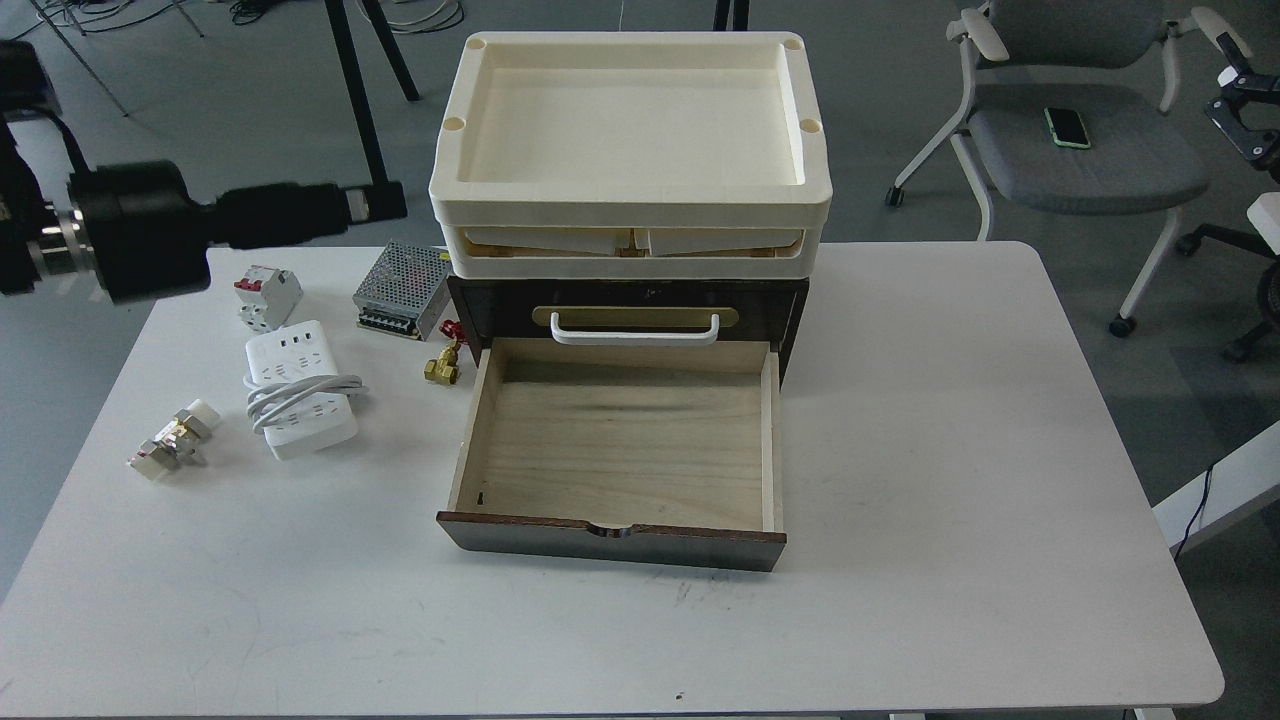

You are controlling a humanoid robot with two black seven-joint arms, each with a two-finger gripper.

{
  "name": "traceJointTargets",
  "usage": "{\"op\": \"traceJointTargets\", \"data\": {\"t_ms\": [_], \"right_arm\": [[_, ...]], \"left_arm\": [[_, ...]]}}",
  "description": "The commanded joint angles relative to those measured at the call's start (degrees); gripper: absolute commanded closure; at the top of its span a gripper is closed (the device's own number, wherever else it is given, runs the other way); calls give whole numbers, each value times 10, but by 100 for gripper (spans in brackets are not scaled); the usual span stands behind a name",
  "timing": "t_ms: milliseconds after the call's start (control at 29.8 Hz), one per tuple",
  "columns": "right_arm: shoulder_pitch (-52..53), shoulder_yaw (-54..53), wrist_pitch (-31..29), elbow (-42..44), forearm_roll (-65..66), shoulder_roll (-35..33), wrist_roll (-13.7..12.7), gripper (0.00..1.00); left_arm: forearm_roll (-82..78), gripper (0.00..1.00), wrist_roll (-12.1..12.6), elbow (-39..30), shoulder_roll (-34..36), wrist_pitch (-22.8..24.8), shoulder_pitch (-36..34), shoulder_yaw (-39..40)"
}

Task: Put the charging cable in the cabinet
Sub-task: 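Reach the left gripper down to the white coiled charging cable, then close the left gripper on the white charging cable and lift it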

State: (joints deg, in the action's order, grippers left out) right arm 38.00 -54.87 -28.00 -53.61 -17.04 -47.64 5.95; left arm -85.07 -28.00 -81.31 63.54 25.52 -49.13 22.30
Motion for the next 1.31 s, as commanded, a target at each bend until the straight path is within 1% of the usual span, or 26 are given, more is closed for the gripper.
{"op": "traceJointTargets", "data": {"t_ms": [0,67,134,201,302,369,570,704,771,804,872,939,972,1073,1274], "right_arm": [[4,-5,0,-1,1,4,0,0],[5,-5,0,0,2,5,0,0],[5,-4,0,2,2,5,0,0],[4,-3,0,3,3,6,0,0],[4,-2,0,3,3,6,0,0],[4,-2,0,3,3,5,0,0],[2,-2,0,4,3,5,0,0],[0,-1,0,4,3,6,0,0],[-1,-1,0,4,3,5,0,0],[-1,-2,0,4,3,5,0,0],[-2,-2,0,4,3,5,0,0],[-2,-2,0,4,3,4,0,0],[-2,-3,0,4,3,4,0,0],[-3,-2,0,4,3,4,0,0],[-6,-1,0,4,3,5,0,0]], "left_arm": [[-276,1,0,139,-50,-34,-2,-77],[-281,1,0,238,-103,-43,-2,-84],[-283,1,0,311,-143,-66,-2,-89],[-286,1,0,358,-173,-89,-2,-106],[-285,1,0,413,-213,-125,-8,-150],[-281,1,0,445,-232,-142,-12,-163],[-276,2,0,464,-254,-145,-15,-163],[-277,3,0,500,-278,-146,-14,-164],[-277,8,0,516,-288,-147,-14,-165],[-277,13,0,522,-292,-147,-14,-165],[-277,18,0,526,-294,-148,-13,-165],[-279,27,0,526,-294,-150,-13,-165],[-280,29,0,526,-294,-153,-12,-165],[-281,30,0,527,-293,-164,-10,-165],[-279,32,0,527,-293,-166,-2,-165]]}}
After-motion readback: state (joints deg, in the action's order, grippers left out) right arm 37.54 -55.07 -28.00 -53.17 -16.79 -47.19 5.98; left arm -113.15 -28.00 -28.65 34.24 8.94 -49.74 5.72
